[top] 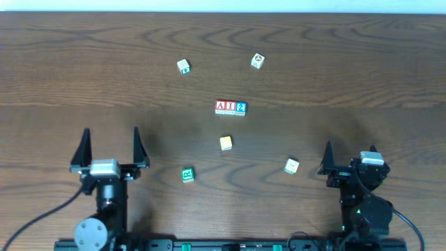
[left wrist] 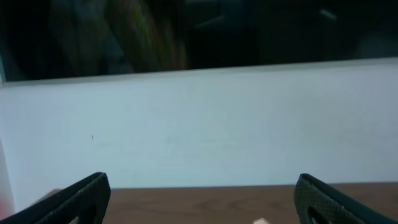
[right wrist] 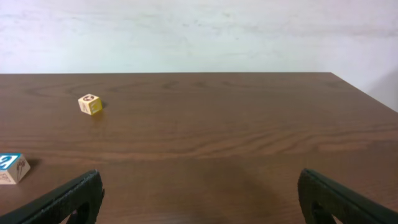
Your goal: Spell out Ai2
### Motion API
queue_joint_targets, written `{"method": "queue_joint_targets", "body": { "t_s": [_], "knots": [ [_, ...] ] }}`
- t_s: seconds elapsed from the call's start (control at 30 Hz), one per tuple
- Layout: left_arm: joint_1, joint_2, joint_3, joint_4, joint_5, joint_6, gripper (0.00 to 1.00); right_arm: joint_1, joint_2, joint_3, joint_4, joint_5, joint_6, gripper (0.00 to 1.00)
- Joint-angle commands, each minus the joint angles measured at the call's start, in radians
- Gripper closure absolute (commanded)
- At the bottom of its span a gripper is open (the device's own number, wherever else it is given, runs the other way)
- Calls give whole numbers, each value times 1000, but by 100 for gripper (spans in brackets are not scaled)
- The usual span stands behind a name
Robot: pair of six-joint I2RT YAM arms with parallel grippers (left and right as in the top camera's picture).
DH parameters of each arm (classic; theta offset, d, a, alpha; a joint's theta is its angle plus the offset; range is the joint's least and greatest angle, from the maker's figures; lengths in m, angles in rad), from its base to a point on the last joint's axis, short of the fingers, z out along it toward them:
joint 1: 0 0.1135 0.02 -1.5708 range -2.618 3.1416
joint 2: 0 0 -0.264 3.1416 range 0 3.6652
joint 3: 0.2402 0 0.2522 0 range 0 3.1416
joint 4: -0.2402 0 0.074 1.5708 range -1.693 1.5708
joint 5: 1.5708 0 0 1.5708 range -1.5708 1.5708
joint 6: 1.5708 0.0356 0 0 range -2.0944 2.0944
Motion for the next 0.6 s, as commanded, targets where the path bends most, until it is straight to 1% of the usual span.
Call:
{"method": "queue_joint_targets", "body": {
  "t_s": [0.0,0.1,0.4,0.57],
  "knots": [
    [17,-34,-85,37,32,21,4,-1,-6,-14,-4,14,-11,1],
    [30,-35,-84,-87,45,43,5,-1,-6,-14,-4,14,-11,1],
    [53,-35,-84,-415,93,37,4,-1,-6,-14,-4,14,-11,1],
    [55,-35,-84,-421,93,32,5,-1,-6,-14,-4,14,-11,1]
  ]
}}
